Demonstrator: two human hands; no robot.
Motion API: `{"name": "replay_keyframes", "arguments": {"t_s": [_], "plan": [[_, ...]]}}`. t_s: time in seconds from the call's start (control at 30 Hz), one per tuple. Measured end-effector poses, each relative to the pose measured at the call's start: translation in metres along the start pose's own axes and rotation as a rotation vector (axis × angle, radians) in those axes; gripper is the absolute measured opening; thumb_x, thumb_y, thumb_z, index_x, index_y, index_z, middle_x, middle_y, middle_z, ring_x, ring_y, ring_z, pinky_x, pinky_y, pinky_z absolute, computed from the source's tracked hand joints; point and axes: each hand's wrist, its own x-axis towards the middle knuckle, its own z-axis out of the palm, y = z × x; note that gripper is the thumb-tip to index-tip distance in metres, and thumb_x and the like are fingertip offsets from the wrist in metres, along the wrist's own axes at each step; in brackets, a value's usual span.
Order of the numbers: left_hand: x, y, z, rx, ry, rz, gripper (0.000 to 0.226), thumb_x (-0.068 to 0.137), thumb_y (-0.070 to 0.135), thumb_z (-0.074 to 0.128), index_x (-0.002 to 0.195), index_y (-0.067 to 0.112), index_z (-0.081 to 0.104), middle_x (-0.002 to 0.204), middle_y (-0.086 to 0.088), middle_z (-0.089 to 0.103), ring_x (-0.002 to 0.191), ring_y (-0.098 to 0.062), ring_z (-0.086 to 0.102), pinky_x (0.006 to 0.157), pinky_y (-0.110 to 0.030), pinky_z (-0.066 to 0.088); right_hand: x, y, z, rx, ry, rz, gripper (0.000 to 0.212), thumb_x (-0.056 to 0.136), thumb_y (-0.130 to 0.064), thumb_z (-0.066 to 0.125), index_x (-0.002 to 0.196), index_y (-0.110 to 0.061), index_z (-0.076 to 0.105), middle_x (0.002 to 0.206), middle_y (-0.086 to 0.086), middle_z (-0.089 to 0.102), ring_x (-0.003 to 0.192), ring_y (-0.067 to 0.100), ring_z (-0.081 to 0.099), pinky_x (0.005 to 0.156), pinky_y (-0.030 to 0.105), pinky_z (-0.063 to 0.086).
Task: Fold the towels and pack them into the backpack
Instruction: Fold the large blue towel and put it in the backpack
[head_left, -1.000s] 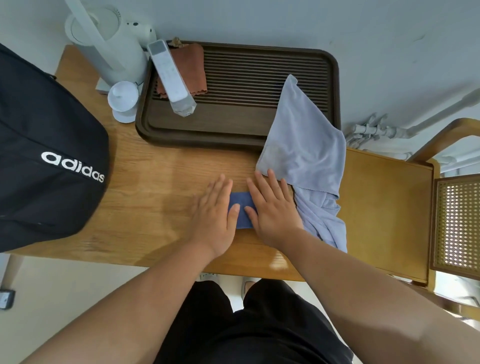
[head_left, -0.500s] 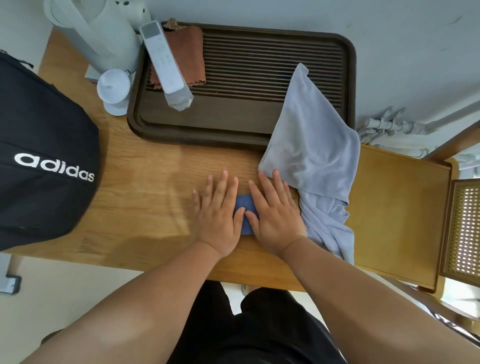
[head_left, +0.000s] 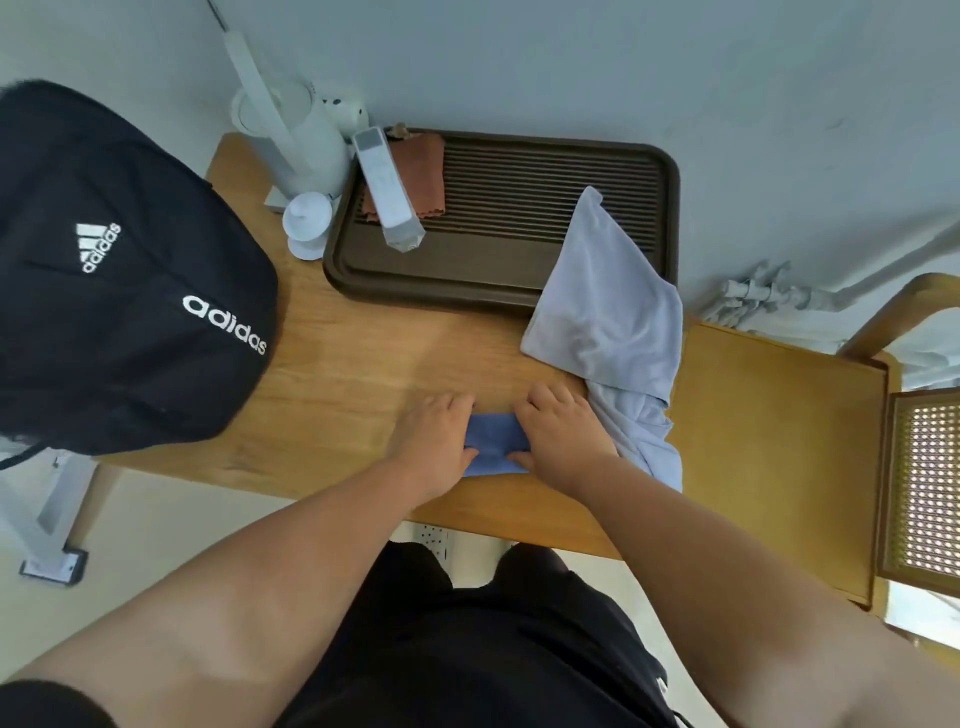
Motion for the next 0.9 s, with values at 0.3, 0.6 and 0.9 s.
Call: {"name": "replay_keyframes", "arguments": {"t_s": [0.3,0.6,0.9], "plan": [[-0.048,-0.031,-0.073,-0.619,0.14,-0.167,0.029,0.059,0.032,0.07,0.084,0.022,0.061,0.081,-0.004,0.064,0.071,-0.019,0.057,0.059,-0.037,0.051,-0.002,-0.035,-0.072,0.506,0.066,0.078,0.028,0.072,-0.044,0.074,0.088,-0.033,0.054,0.08,-0.009,0.062,0.073,0.013,0.061,0.067,0.04,0.058],[-0.091,-0.089,-0.155,-1.14,0.414,-0.063,0.025,0.087,0.01,0.076,0.105,0.024,0.066,0.097,0.006,0.074,0.091,-0.009,0.071,0.075,-0.025,0.058,0.006,-0.113,-0.151,0.977,0.527,0.141,0.059,0.08,-0.032,0.083,0.13,-0.038,0.053,0.119,-0.026,0.056,0.106,-0.009,0.054,0.082,0.012,0.043],[-0.154,-0.164,-0.239,-1.048,0.602,0.181,0.02,0.089,0.031,0.073,0.106,0.032,0.063,0.098,0.017,0.069,0.093,0.002,0.065,0.087,-0.029,0.056,0.02,-0.248,-0.206,1.22,0.819,0.136,0.051,0.08,-0.033,0.082,0.124,-0.041,0.06,0.119,-0.016,0.068,0.111,0.007,0.065,0.094,0.038,0.056]]}}
